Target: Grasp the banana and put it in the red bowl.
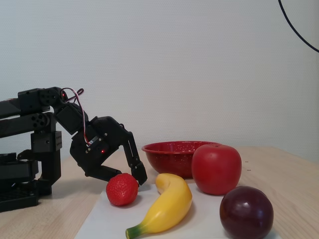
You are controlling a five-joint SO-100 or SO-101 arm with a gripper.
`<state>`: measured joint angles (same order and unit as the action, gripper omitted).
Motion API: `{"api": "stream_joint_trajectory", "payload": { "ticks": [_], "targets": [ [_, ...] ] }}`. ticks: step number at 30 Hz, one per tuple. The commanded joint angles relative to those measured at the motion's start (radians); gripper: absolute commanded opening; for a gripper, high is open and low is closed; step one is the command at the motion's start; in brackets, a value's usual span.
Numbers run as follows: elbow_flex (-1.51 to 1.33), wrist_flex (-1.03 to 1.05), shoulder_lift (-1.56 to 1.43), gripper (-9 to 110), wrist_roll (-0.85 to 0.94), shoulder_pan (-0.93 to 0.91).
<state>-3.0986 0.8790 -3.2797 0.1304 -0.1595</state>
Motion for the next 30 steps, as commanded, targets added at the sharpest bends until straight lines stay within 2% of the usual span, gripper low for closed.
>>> {"api": "stream_joint_trajectory", "payload": {
  "ticks": [1, 22, 30],
  "targets": [
    [-0.005, 0.012, 0.003, 0, -0.023, -0.025],
    [-0.005, 0.015, 0.003, 0, -0.035, -0.025],
    [0.124, 0.106, 0.037, 0, -0.078, -0.006]
  ]
}}
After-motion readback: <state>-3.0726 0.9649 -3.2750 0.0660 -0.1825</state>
